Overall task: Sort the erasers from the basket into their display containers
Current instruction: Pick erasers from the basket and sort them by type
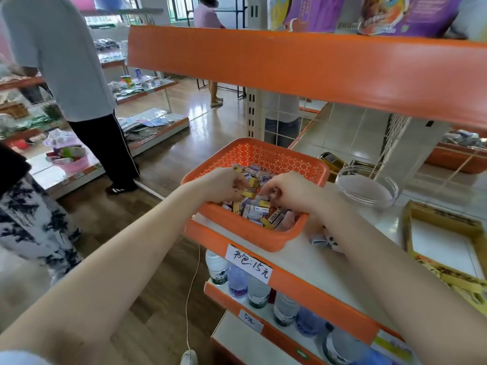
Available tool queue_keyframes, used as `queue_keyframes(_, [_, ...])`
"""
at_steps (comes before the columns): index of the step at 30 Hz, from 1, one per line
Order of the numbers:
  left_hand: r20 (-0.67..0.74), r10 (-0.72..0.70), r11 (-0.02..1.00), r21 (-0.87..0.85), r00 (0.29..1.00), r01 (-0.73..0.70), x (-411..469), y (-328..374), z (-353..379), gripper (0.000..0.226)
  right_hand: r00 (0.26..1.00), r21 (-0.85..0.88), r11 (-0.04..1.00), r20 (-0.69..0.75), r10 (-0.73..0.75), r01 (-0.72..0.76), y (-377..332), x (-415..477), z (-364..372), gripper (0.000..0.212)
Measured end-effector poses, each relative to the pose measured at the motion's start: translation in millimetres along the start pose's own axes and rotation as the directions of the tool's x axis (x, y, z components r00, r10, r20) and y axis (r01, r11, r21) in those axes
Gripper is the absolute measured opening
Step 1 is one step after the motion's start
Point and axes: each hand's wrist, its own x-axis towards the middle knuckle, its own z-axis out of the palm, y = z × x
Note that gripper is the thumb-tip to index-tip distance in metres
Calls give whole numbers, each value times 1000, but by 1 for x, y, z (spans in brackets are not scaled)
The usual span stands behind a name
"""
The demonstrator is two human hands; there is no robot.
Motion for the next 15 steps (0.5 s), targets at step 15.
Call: queue_keyframes(15, [328,17,996,72,945,-43,3,-3,-16,17,977,-90,996,211,34,-16,10,34,17,20])
